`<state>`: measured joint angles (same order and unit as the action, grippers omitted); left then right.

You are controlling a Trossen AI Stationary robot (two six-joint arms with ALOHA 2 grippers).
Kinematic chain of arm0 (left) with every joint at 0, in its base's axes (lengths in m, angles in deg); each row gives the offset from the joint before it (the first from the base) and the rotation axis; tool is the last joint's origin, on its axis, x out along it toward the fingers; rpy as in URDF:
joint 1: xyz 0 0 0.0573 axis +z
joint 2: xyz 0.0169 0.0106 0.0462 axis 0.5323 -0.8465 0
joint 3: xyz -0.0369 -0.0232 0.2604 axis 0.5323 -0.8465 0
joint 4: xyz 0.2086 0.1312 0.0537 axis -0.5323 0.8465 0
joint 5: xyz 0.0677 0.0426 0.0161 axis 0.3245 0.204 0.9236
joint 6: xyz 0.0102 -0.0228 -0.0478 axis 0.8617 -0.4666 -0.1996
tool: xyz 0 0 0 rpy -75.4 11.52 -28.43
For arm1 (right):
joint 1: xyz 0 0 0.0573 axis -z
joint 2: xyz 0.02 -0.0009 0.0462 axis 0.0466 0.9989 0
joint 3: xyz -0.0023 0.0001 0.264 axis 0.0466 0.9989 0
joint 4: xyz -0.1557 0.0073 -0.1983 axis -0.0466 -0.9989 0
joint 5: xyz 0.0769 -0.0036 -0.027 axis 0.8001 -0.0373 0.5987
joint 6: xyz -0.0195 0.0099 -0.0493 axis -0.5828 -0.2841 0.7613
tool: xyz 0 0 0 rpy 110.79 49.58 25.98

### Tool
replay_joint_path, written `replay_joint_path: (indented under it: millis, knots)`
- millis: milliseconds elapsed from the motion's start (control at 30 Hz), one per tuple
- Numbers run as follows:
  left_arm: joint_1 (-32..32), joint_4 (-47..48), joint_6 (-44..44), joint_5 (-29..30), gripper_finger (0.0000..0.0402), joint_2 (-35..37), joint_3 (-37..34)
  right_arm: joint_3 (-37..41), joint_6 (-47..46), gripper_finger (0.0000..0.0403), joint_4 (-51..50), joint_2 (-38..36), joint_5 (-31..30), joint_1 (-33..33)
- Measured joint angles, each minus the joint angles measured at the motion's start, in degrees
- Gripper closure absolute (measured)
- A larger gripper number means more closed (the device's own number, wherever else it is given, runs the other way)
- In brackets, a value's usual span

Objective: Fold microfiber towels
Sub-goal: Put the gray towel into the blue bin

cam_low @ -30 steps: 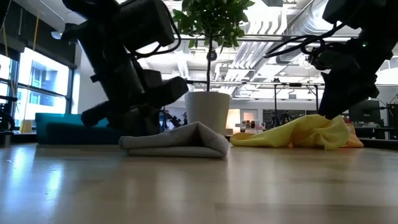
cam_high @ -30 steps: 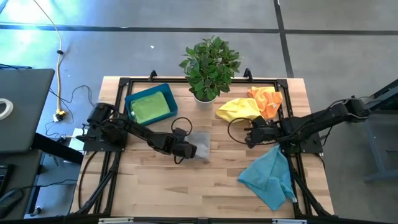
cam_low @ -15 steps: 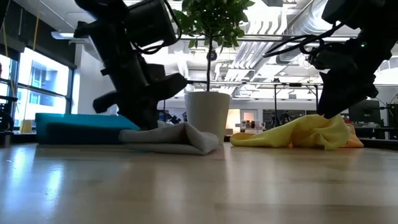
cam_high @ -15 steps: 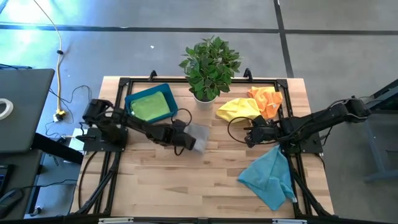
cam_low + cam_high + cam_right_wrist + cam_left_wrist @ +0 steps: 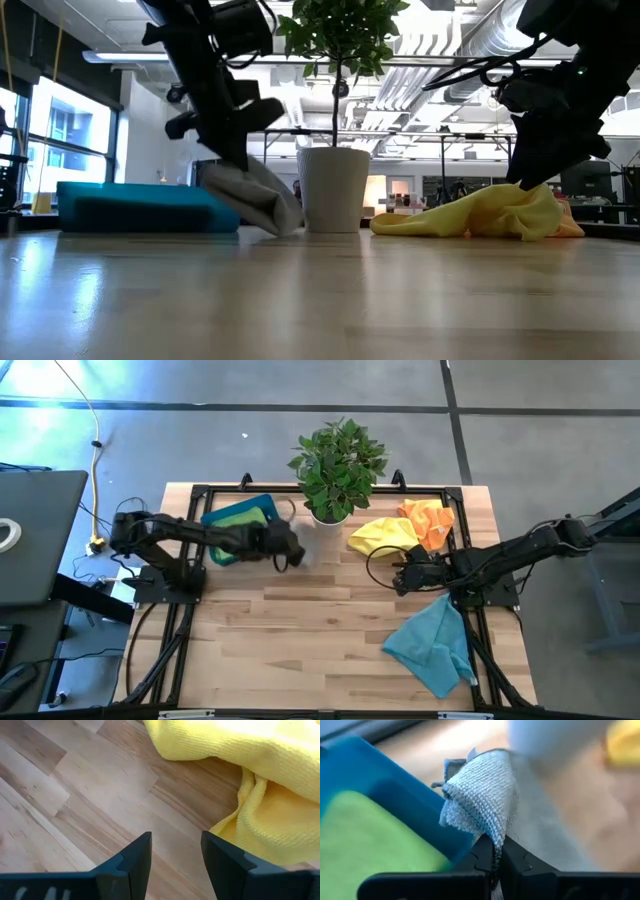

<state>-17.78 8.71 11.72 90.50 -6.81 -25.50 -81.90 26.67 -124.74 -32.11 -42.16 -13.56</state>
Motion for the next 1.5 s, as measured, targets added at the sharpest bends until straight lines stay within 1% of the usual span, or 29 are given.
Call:
replay_joint_path:
  millis: [200, 300, 433, 600, 767, 867, 933, 1167, 1300, 1433, 1500]
  knots:
    - [6.87, 0.07, -0.40, 4.77, 0.0400, 3.61, 0.07, 0.00, -1.46, 0.0238, 0.71, 0.00, -0.34, 0.00]
    - [9.86, 1.40, 1.32, 4.97, 0.0400, 4.84, 0.07, 0.00, -2.21, 0.0238, 0.73, 0.00, -0.34, 0.00]
    - [12.72, 6.91, 1.95, 6.27, 0.0400, 5.78, 0.07, 0.00, -2.75, 0.0238, 0.76, 0.00, -0.34, 0.00]
    - [15.01, 15.13, 4.77, 7.55, 0.0400, 5.88, 0.07, 0.00, -2.69, 0.0238, 0.78, 0.00, -0.33, 0.00]
    - [15.80, 22.30, 5.81, 8.61, 0.0400, 5.88, -0.04, 0.00, -2.71, 0.0238, 0.77, 0.00, -1.27, 0.00]
    - [16.05, 25.49, 6.74, 10.91, 0.0400, 5.88, -1.39, -0.02, -2.67, 0.0238, 0.75, 0.00, -1.52, 0.00]
    - [16.30, 26.42, 5.65, 11.58, 0.0400, 5.88, -2.71, -0.02, -2.71, 0.0238, 0.77, 0.00, -1.55, 0.00]
    - [16.82, 26.60, -0.78, 7.96, 0.0399, 5.84, -8.75, -0.02, -2.71, 0.0238, 0.77, 0.00, -1.59, 0.00]
    - [16.66, 28.04, -4.65, 7.35, 0.0382, 5.82, -10.38, -0.02, -2.73, 0.0238, 0.78, 0.00, -1.59, 0.00]
    - [16.62, 28.91, -6.46, 7.11, 0.0361, 5.82, -10.44, -0.02, -2.73, 0.0238, 0.78, 0.00, -1.59, -0.01]
    - [16.62, 28.92, -6.48, 5.67, 0.0351, 5.82, -10.44, -0.02, -2.73, 0.0238, 0.78, 0.00, -1.59, 0.00]
